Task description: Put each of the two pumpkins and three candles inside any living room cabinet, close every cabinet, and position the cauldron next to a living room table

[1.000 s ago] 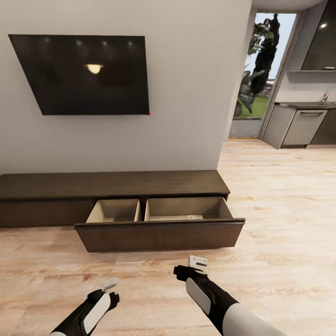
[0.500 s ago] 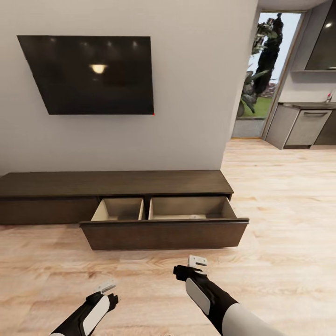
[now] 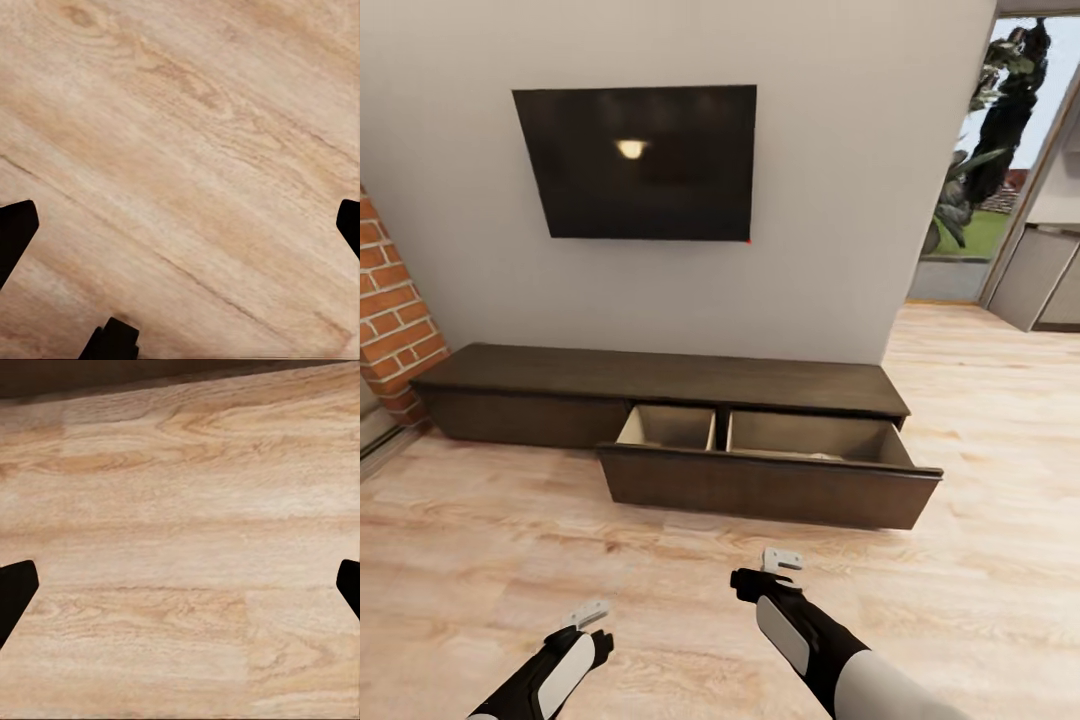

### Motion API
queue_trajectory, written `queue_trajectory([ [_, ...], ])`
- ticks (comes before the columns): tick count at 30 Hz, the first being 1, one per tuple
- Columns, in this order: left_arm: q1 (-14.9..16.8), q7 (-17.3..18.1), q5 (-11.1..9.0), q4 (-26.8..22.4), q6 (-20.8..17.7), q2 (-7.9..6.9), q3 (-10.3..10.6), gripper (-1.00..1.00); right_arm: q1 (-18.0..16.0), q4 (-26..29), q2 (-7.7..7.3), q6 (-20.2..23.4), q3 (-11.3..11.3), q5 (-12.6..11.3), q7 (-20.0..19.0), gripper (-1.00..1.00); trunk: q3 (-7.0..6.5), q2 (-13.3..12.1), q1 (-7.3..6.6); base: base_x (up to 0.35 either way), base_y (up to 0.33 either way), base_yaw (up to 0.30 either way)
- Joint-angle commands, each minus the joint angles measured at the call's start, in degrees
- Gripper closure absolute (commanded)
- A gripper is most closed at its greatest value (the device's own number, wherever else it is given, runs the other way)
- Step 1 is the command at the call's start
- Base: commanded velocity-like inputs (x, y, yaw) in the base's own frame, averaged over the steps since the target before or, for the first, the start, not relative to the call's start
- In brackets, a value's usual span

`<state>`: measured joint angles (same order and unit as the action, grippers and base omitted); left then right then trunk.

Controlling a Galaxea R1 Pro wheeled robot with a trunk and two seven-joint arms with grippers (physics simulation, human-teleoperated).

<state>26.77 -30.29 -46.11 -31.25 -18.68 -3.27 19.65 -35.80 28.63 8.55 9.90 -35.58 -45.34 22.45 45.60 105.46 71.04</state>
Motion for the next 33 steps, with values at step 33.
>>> queue_trajectory([
  [33, 0.0, -0.2, -0.2, 2.0, -0.1, -0.16, 0.2, -1.00, 0.0, -2.3, 0.15, -1.7, -0.5, -0.3, 0.5, -1.00, 0.05, 0.0, -0.04, -0.212, 0.107, 0.274],
])
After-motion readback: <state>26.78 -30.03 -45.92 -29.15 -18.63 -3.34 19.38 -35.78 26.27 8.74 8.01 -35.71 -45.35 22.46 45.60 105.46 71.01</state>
